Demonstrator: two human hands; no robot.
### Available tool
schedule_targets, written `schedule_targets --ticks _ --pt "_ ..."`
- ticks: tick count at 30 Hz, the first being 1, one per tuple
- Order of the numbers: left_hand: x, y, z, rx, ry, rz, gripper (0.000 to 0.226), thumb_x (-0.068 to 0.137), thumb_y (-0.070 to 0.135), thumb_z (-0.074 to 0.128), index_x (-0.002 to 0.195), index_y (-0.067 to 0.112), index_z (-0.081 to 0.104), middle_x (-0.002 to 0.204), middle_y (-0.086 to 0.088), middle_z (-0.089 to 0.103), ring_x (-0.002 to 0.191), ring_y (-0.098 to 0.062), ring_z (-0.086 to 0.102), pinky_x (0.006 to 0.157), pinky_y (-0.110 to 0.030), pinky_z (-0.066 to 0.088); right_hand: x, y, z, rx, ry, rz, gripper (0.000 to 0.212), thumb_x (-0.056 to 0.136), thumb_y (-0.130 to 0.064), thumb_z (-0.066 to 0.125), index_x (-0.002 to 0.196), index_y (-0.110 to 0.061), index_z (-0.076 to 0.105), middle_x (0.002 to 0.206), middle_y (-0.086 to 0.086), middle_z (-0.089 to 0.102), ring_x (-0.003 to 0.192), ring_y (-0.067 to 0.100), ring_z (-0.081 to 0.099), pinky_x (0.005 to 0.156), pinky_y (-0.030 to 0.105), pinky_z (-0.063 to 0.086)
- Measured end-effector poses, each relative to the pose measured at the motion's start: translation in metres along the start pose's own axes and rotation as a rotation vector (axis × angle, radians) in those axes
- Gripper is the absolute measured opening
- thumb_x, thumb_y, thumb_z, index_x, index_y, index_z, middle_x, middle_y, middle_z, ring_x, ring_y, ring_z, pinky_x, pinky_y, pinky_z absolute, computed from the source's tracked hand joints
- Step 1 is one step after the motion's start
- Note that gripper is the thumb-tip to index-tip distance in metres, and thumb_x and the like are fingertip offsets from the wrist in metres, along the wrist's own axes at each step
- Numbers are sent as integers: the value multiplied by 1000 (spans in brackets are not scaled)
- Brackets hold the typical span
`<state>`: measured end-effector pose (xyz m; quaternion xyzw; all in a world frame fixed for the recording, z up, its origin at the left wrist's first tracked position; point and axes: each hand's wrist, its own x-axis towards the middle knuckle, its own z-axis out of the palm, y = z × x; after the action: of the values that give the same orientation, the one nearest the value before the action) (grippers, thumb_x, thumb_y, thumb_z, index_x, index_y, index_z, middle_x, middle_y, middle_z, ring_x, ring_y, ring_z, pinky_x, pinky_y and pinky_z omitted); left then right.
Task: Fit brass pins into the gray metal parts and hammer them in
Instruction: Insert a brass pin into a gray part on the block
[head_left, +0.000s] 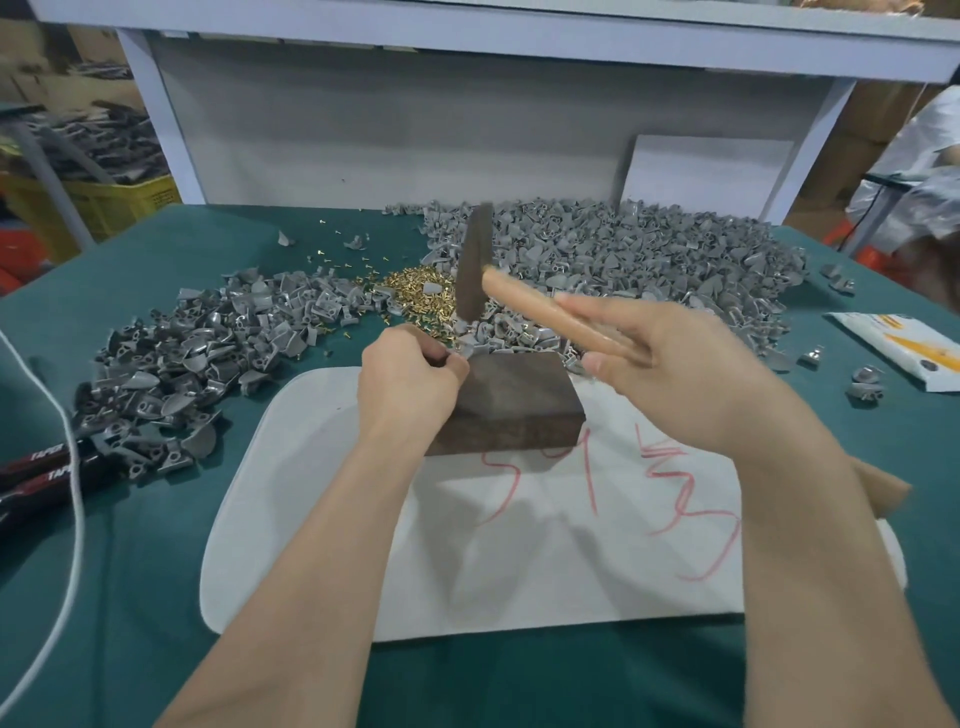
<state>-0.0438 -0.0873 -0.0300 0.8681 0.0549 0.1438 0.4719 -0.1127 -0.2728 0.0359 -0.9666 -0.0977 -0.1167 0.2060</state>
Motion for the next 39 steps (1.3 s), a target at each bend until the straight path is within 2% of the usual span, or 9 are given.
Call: schedule_targets --ticks 4,11,15,20,24,28,34,37,39 --pt "0 0 2 -11 12 -6 9 81 18 67 86 10 70 94 -6 70 90 -26 64 80 -31 50 -1 4 -2 76 106 -1 49 90 -26 59 128 -53 47 59 -31 52 53 -20 44 52 -1 33" --pt "1 -1 0 45 -7 23 7 82 18 68 83 12 67 100 -2 69 93 -21 61 74 -23 39 0 -3 1 -33 -70 17 49 92 -28 55 130 -56 42 82 -20 57 53 -4 43 55 19 35" --pt "2 0 -2 44 -37 31 6 83 18 68 82 14 64 104 -2 68 98 -22 61 77 -21 38 -3 0 -2 30 57 7 50 90 -25 58 128 -55 46 64 -27 46 53 -16 46 52 3 35" --pt "1 1 -6 77 -65 49 7 83 19 69 79 18 62 105 2 67 98 -18 59 76 -19 35 0 -3 0 -28 -147 19 49 92 -28 55 128 -58 42 87 -18 62 49 -7 48 47 8 34" --pt "3 1 -9 96 -112 78 6 84 18 66 80 18 62 105 2 67 91 -14 55 75 -21 35 5 9 7 86 -8 94 47 92 -26 55 132 -48 45 73 -24 50 59 -7 40 54 8 29" --pt "1 3 -13 109 -239 103 8 84 20 67 79 22 61 92 3 66 91 -16 57 73 -23 37 15 16 24 369 103 203 46 93 -20 53 136 -36 46 89 -20 52 50 -6 39 51 15 31" --pt "-3 9 -17 179 -256 150 13 80 30 70 88 28 60 88 13 57 95 -13 53 89 -30 44 24 4 48 510 147 166 48 90 2 43 114 -34 65 73 -24 47 43 -7 43 45 8 29" --pt "-6 12 -16 190 -250 188 9 82 29 69 85 31 61 89 10 60 100 -16 56 91 -32 44 31 -7 61 366 174 212 35 87 -5 50 87 -35 68 63 -14 47 45 2 37 43 13 25" --pt "-6 13 -16 214 -261 206 8 85 26 66 83 31 61 96 6 64 105 -20 57 92 -35 45 33 -13 67 324 187 205 22 85 -17 60 84 -38 67 73 -7 58 57 5 50 54 20 40"
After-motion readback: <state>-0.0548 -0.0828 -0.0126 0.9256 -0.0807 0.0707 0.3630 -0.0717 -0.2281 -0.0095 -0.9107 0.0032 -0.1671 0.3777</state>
